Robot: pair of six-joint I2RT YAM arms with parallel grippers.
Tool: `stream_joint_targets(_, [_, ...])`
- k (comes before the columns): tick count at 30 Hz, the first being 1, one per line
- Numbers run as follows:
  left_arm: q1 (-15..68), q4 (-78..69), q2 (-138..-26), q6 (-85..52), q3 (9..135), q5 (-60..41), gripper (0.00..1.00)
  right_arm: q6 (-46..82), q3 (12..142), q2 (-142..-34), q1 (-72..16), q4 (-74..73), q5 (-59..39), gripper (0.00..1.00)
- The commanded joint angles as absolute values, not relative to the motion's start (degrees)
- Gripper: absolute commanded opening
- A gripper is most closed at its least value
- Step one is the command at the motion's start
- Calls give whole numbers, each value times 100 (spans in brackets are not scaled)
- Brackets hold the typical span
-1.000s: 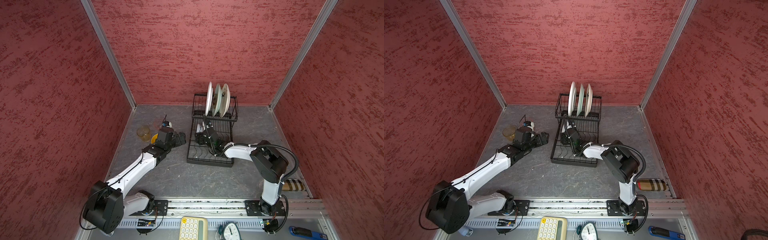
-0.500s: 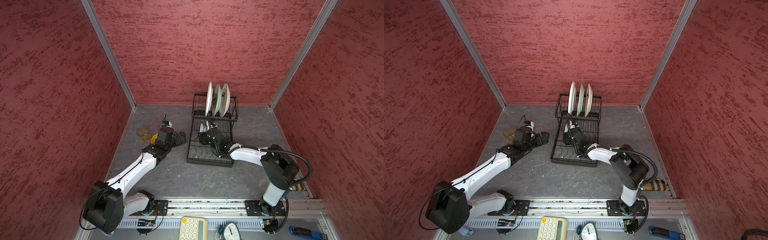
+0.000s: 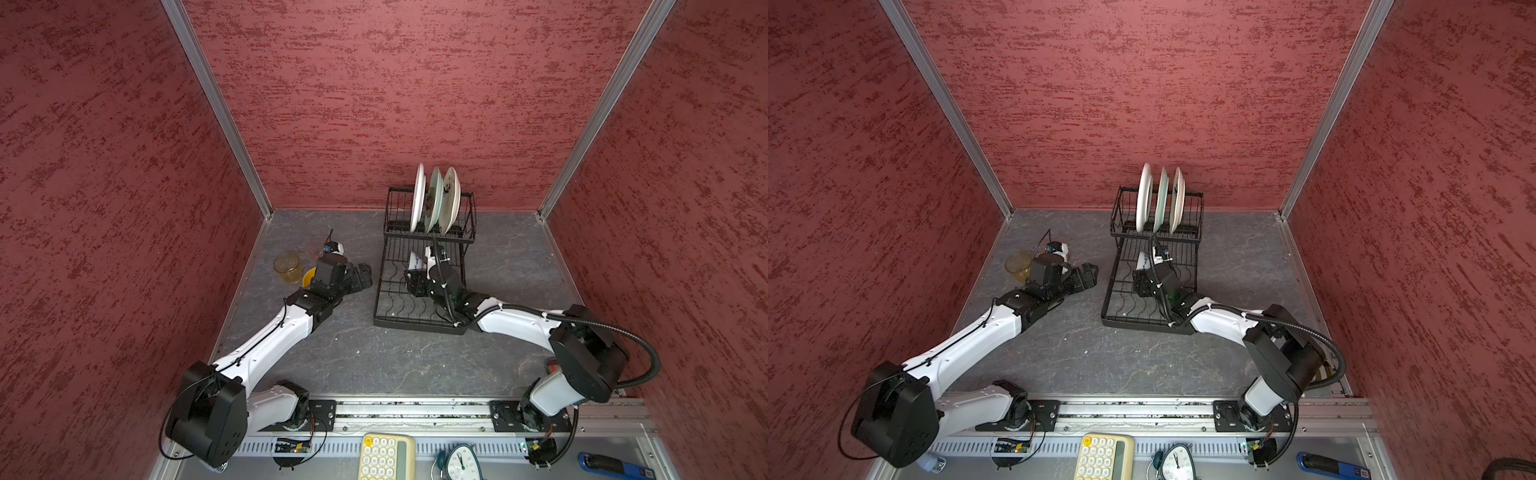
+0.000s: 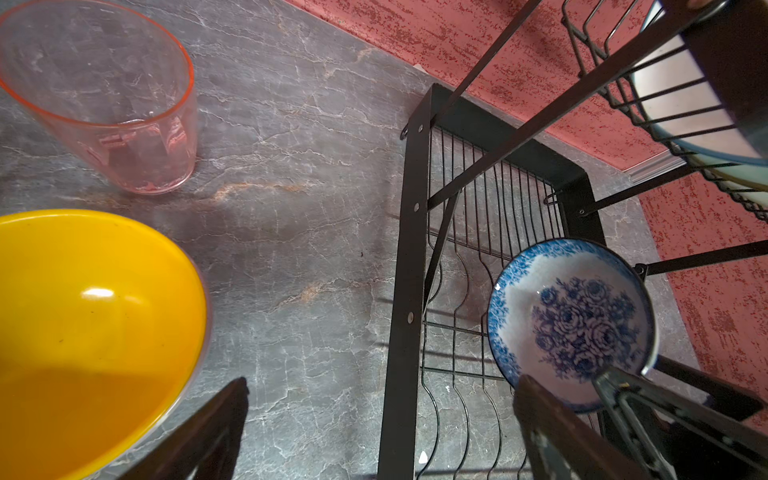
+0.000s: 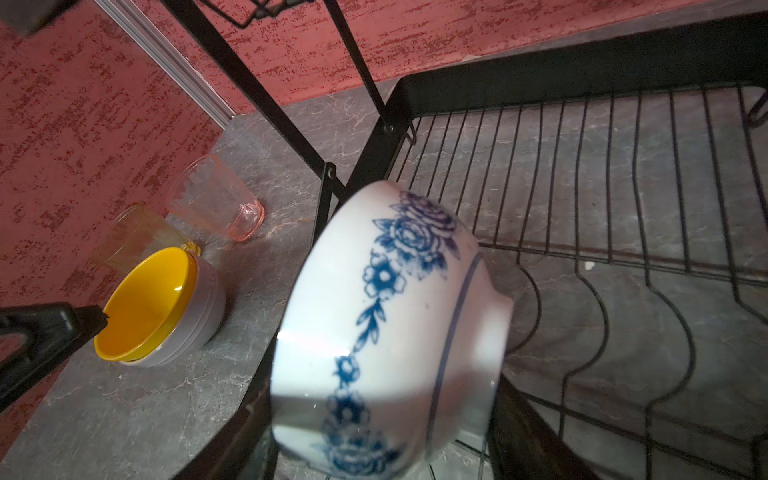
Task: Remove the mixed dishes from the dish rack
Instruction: 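Close the right gripper on the floral bowl's rim and tilt it up, then hold the floral bowl up while the left gripper reaches over and grasps its rim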
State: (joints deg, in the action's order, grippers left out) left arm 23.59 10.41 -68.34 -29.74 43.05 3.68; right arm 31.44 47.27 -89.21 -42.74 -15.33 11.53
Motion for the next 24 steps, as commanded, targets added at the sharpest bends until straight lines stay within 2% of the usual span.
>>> stream_joint_targets(1, [2380,984,-6866,-2988,4266,335,100,3352,4596,-8517,-4287,-2039,1073,56])
stream_joint_targets(12, [2386,887,-6935,-3141,4245,157,100,3838,3834,-7720,-4287,-2364,925,56])
stream_joint_targets(24, [2655,767,-6864,-3603,4268,0,100,3944,3553,-7265,-4285,-2511,711,56])
